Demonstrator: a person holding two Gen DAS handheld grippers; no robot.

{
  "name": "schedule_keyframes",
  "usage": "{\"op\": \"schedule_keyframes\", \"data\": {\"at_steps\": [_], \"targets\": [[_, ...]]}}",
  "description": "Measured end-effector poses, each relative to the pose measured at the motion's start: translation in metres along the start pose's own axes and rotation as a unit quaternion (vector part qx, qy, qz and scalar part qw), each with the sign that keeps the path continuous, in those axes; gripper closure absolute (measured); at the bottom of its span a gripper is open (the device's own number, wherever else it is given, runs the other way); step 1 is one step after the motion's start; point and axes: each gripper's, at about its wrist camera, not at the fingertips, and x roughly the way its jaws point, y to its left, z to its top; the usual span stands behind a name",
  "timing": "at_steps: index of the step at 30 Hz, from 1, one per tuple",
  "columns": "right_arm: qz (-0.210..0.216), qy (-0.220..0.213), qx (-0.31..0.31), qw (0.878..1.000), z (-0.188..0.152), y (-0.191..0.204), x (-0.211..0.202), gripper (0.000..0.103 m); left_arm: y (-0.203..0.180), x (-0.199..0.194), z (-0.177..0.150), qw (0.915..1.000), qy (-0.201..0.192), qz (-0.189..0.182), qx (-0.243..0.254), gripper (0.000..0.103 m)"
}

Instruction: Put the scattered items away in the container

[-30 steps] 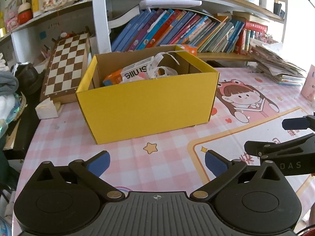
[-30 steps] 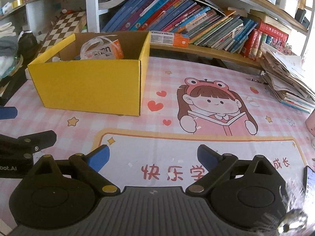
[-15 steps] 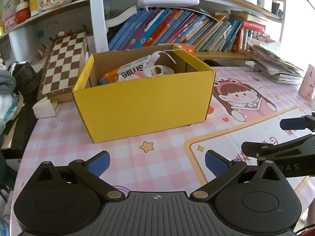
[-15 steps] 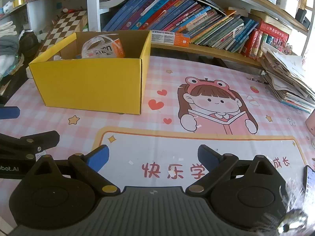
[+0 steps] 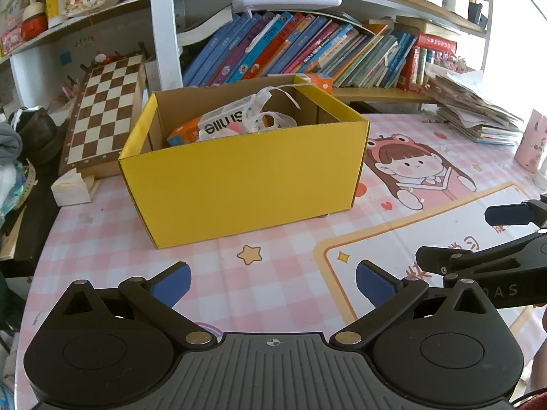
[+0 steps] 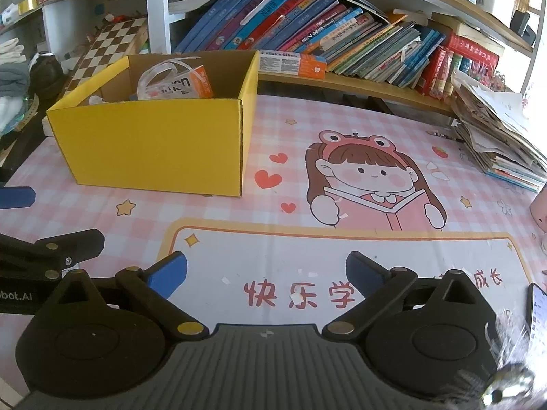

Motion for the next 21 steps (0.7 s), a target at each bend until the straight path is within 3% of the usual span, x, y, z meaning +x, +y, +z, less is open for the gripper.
{"op": "schedule_keyframes", "data": {"at_steps": [21], "targets": [[-0.001, 0.001, 0.004, 1.000, 0.0028, -0.0022, 0.0047, 0.002, 0.0010, 0.0066, 0.0002, 0.9999, 0.009, -0.004, 0.005, 0.000]]}}
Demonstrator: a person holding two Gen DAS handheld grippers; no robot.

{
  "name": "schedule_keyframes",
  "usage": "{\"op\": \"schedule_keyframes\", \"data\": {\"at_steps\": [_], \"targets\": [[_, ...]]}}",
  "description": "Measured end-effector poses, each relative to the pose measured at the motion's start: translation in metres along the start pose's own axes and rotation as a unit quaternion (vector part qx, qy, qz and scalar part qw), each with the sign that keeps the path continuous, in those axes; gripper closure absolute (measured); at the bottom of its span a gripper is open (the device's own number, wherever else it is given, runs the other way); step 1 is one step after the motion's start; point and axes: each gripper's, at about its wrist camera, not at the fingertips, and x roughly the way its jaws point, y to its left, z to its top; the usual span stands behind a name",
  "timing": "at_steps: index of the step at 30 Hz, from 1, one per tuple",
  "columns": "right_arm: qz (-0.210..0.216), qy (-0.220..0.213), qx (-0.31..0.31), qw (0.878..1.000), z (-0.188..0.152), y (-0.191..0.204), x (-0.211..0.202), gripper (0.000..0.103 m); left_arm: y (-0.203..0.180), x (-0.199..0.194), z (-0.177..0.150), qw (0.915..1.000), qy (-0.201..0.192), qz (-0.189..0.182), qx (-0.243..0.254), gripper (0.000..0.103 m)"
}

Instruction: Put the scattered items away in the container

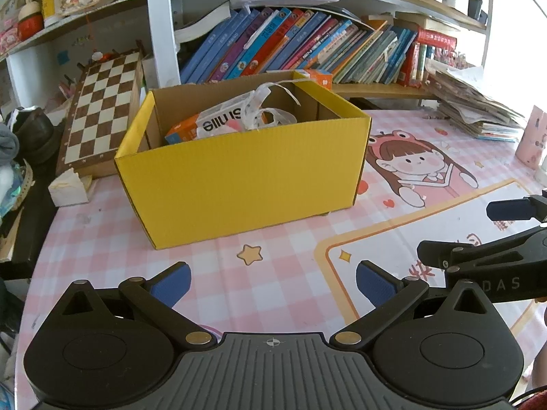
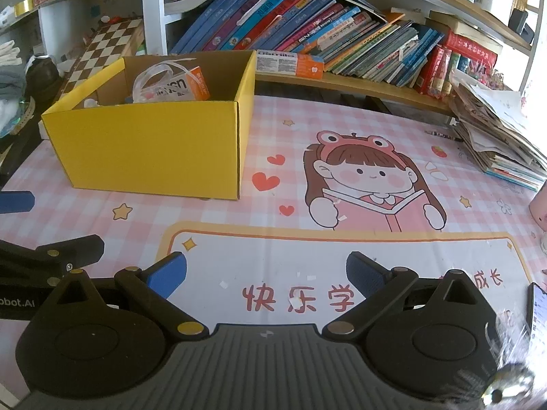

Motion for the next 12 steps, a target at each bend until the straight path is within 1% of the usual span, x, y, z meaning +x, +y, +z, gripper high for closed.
{"op": "schedule_keyframes", "data": {"at_steps": [3, 7, 12], "targets": [[-0.001, 0.002, 0.000, 1.000, 0.0004, 0.0005, 0.0013, 0.002, 0.0008, 0.0018, -0.0010, 1.0000, 0.004, -0.004, 0.001, 0.000], [0.001, 0.005, 0.000, 1.000, 0.0001, 0.0009, 0.0033, 0.002, 0.0015, 0.0014, -0.0017, 1.0000, -0.001, -0.008, 0.001, 0.000], [0.000, 0.012, -0.002, 1.000, -0.0003, 0.0013, 0.0067, 0.002, 0.0017, 0.0055, -0.0016, 1.0000, 0.006, -0.007, 0.000, 0.000]]}}
